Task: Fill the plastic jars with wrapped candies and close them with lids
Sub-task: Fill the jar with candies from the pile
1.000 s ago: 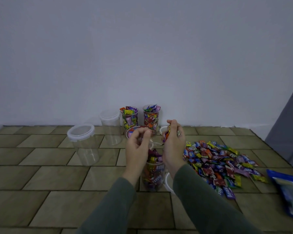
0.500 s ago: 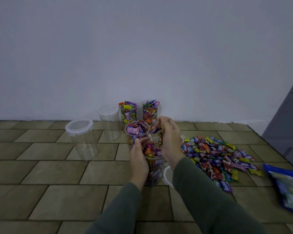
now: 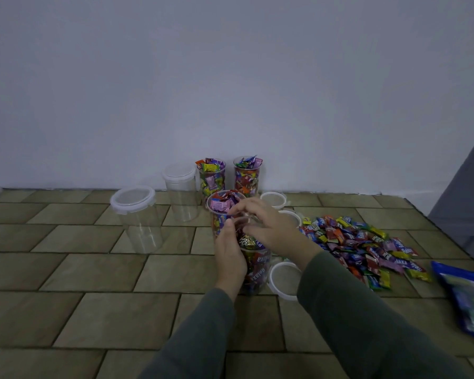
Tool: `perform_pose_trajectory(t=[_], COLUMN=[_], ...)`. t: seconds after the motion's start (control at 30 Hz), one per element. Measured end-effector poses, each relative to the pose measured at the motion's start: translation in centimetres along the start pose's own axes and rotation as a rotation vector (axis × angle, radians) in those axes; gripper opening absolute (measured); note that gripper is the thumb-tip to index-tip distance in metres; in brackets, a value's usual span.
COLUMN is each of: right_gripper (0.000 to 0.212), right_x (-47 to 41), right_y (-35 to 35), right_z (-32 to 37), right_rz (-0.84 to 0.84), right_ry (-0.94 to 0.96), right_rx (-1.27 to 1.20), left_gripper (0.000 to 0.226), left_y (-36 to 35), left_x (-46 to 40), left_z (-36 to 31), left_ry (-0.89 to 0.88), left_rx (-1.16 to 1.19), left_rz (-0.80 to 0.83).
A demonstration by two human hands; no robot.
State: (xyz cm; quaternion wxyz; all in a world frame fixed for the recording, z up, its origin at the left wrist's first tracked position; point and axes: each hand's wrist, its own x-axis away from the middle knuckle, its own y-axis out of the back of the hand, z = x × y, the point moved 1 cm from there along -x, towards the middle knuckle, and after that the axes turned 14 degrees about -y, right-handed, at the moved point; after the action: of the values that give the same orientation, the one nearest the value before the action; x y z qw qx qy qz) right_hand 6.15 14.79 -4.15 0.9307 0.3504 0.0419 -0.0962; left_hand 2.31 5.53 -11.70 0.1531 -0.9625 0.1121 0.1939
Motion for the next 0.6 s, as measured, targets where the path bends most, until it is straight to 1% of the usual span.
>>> perform_pose_trajectory(t=[0.07,0.13,0.2,0.23,0.3,0.37,0.43,0.53,0.6], right_gripper=[0.043,0.047,0.045,0.043,0.038,0.037,0.033,0.025,0.025], right_x=[0.4,0.8,1.0,1.1,1.0,0.6,0.1,-0.8,-1.3], right_y=[-0.1,0.2,0.8,1.2,1.6,1.5,1.1,0.5,0.1], right_z=[-0.3,-0.5,-0.5,-0.2,0.8,1.8,2.5,2.7,2.7], right_rz=[0.012,-0.021,-0.047,-0.032,0.04,0.136,0.216,0.316,0.35], right_ry=[0.083,0.106,0.079,0.048,-0.047,-0.133,-0.144,-0.186,-0.249], right_rx=[0.118,0.2,0.262,0.301,0.45,0.688,0.84,0.856,0.846], left_gripper=[0.049,0.047,0.05,0.051,0.051,0.054,0.055,0.055,0.058], left_y=[0.0,0.0,0.0,-0.1,-0.1,0.0,0.0,0.0,0.0], left_x=[0.1,0.1,0.0,0.0,0.0,0.1,0.1,0.2,0.2], left_z=[-0.1,-0.2,-0.1,-0.1,0.0,0.0,-0.1,-0.1,0.0], left_ry=[-0.019,-0.016,-0.016,-0.015,-0.005,0.005,0.019,0.042,0.065], left_rx=[-0.013,-0.01,-0.011,-0.014,-0.009,-0.009,0.002,0.001,0.007], left_rz=[0.003,-0.005,-0.014,-0.018,-0.015,-0.003,-0.01,-0.002,-0.012])
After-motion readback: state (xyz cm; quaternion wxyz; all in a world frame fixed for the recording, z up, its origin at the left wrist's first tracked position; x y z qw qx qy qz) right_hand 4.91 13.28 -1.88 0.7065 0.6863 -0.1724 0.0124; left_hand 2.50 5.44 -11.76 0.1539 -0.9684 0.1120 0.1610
